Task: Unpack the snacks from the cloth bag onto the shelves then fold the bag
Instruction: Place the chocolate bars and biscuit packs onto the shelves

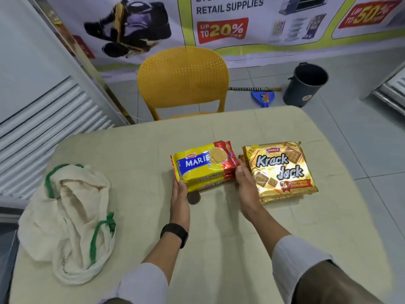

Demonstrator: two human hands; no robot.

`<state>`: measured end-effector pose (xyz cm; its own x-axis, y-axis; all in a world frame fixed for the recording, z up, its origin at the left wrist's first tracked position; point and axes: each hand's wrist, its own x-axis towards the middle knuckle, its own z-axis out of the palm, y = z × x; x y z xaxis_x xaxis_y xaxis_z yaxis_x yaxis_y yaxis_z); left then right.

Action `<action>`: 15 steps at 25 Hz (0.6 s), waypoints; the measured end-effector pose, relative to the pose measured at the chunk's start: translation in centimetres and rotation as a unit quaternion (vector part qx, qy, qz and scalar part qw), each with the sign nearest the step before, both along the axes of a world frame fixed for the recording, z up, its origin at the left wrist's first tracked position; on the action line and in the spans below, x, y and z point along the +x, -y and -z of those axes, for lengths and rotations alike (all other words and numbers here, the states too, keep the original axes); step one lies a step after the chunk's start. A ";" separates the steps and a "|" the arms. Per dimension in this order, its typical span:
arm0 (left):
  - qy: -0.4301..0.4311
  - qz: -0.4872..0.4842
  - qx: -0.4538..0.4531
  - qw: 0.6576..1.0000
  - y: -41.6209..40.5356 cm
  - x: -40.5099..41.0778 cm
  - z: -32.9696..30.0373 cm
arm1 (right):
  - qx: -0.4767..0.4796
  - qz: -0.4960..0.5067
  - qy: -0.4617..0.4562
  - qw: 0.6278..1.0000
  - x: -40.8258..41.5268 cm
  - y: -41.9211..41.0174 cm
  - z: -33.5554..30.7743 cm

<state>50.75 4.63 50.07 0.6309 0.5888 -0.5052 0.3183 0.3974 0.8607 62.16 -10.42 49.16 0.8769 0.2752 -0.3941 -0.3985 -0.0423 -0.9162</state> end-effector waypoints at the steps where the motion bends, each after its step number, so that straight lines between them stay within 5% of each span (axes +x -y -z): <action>1: 0.002 -0.012 0.001 1.000 -0.1 0.1 0.2 | 0.007 0.008 0.002 1.000 0.0 -0.2 0.2; 15: 0.047 -0.072 -0.044 0.995 -1.0 -0.4 -0.4 | 0.049 0.043 -0.021 0.998 -1.5 0.0 -2.3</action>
